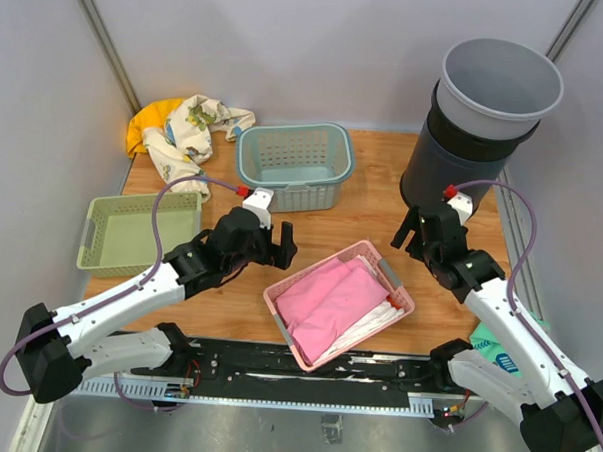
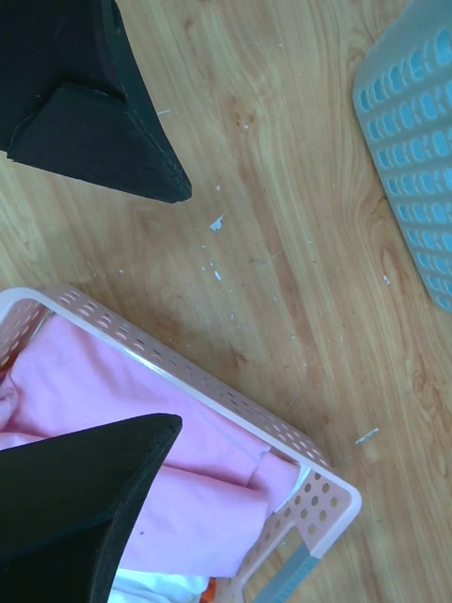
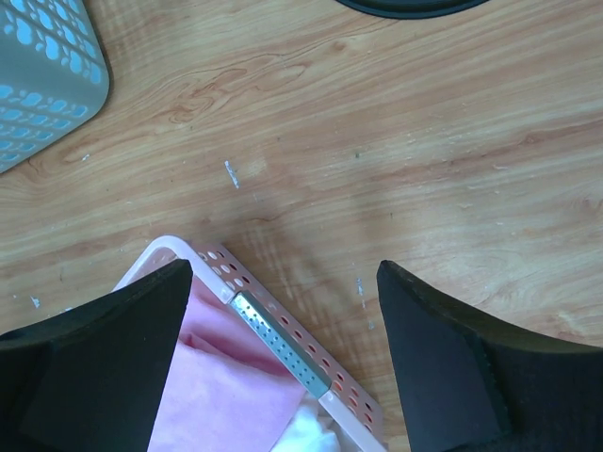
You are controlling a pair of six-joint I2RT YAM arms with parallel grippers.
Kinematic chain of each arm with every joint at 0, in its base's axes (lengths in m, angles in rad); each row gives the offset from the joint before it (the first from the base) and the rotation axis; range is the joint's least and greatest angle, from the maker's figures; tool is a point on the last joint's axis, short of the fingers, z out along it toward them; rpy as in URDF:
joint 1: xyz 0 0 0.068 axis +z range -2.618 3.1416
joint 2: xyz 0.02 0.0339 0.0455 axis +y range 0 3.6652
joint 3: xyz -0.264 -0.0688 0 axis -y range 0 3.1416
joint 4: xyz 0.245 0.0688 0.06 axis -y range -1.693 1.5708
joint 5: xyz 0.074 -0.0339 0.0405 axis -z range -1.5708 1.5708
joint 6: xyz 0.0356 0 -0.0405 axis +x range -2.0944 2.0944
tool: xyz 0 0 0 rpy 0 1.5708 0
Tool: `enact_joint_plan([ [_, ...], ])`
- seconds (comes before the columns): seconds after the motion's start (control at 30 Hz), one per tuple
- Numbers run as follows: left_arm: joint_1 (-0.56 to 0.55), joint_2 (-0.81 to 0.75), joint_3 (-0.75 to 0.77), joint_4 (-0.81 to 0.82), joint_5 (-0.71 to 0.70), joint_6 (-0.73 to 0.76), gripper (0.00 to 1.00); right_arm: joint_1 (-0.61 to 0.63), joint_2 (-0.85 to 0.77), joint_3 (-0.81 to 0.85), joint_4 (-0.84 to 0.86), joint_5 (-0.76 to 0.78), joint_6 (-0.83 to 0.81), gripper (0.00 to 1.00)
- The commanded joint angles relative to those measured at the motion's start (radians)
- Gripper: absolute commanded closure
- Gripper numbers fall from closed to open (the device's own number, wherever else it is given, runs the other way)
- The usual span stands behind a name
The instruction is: Turn the large container upside down
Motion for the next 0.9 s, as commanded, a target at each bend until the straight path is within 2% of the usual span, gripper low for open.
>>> enact_joint_plan([
  [0.0, -0.009, -0.017, 0.029, -0.004, 0.015, 0.048, 0.01, -0.014, -0.020, 0.001, 0.006, 0.014, 0.055, 0.18],
  [0.27, -0.009, -0.013, 0.025, 0.027, 0.075, 0.075, 0.01, -0.014, -0.024, -0.043, -0.001, -0.004, 0.100, 0.18],
  [0.37, -0.051, 0.042, 0.060, 0.020, 0.069, 0.093, 0.01, -0.014, -0.024, -0.049, -0.004, -0.006, 0.105, 0.18],
  [0.43, -0.127, 0.116, 0.111, -0.003, 0.034, 0.127, 0.01, -0.014, -0.023, -0.048, -0.004, -0.014, 0.099, 0.18],
  [0.5, -0.184, 0.198, 0.183, -0.041, 0.061, 0.185, 0.01, -0.014, -0.027, -0.041, -0.007, -0.018, 0.086, 0.18],
  [0.6, -0.190, 0.280, 0.279, -0.108, 0.126, 0.235, 0.02, -0.014, -0.052, -0.028, -0.040, -0.003, 0.067, 0.18],
  [0.87, -0.133, 0.385, 0.524, -0.195, 0.036, 0.553, 0.01, -0.013, -0.186, -0.063, -0.035, 0.073, -0.028, 0.17],
])
